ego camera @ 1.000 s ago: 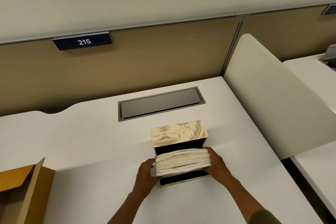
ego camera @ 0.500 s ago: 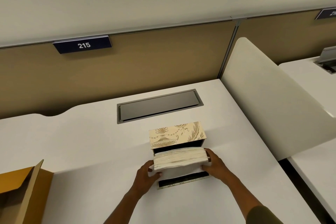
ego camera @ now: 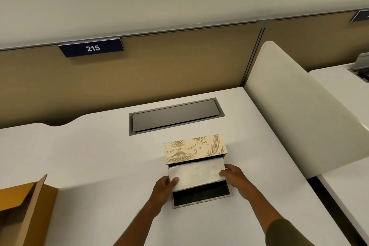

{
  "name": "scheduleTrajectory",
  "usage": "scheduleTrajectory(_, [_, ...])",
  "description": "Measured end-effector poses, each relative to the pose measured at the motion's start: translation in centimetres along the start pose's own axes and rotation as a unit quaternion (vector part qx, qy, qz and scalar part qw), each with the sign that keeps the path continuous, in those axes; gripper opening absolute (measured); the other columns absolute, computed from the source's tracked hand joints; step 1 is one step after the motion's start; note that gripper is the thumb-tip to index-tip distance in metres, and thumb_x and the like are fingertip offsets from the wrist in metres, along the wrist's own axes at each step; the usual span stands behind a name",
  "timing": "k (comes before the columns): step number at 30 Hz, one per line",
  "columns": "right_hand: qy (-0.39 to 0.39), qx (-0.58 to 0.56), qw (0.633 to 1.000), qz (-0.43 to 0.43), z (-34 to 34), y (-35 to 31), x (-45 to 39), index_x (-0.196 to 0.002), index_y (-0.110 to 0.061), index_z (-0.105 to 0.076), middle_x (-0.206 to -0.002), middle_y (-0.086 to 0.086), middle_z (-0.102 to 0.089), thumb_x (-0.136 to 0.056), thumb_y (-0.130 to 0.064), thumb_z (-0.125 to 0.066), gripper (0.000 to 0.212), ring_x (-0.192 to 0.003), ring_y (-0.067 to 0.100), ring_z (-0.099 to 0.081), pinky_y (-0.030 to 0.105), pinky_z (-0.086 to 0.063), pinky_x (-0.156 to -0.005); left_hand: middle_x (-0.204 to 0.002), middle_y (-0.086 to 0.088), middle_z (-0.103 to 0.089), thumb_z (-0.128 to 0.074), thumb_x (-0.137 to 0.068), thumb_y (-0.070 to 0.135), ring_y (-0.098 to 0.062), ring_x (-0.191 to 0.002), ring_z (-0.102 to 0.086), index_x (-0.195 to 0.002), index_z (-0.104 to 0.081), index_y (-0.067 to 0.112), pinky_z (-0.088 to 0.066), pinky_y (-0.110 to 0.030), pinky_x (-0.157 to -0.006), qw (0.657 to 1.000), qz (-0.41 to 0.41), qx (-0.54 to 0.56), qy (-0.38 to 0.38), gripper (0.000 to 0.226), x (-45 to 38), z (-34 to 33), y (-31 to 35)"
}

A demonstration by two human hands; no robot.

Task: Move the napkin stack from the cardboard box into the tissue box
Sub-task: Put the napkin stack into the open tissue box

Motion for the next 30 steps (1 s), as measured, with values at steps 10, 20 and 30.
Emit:
scheduleTrajectory(10, [0.027,0.039,0.999,-0.027,-0.1,-0.6,-0.2,-0.137,-0.012,-0.045,-0.139,0.009,-0.049,-0.089,-0.029,-0.060,0.053,-0.123,0.027,-0.048,0.039,-0.043,-0.098,-0.076,0.001,-0.055,-0.054,-0.093,0.043,-0.018,-0.074,-0.050,-0.074,-0.053,0.022,-0.039,-0.031,-0.068,0.998,0.039,-0.002,0.047,0.029,-1.5,-0.9,0.2])
scheduleTrajectory(20, [0.032,0.074,0.996,-0.031,-0.3,-1.2,0.5,-0.138,-0.012,-0.042,-0.142,0.009,-0.046,-0.090,-0.030,-0.058,0.054,-0.126,0.028,-0.046,0.041,-0.043,-0.104,-0.093,-0.015,-0.063,-0.054,-0.091,0.048,-0.027,-0.085,-0.056,-0.092,-0.058,0.010,-0.047,-0.038,-0.074,0.996,0.040,-0.041,0.065,0.038,-2.5,-1.0,-0.5])
scheduleTrajectory(30, [0.147,-0.016,0.988,-0.041,1.1,-3.0,-0.8,-0.094,-0.004,-0.054,-0.104,0.014,-0.055,-0.098,-0.023,-0.039,0.025,-0.100,0.030,-0.054,0.037,-0.040,-0.087,-0.130,-0.014,-0.059,-0.052,-0.096,0.034,-0.033,-0.115,-0.057,-0.126,-0.056,0.017,-0.049,-0.049,-0.101,0.994,0.009,-0.003,0.111,0.035,-1.9,1.9,0.2])
Point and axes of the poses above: each hand's wrist, its own x-axis away from the middle knuckle, its own z-axis out of the back of the hand, y = z × x, the point moved 1 cm from there along -x, towards the middle knuckle
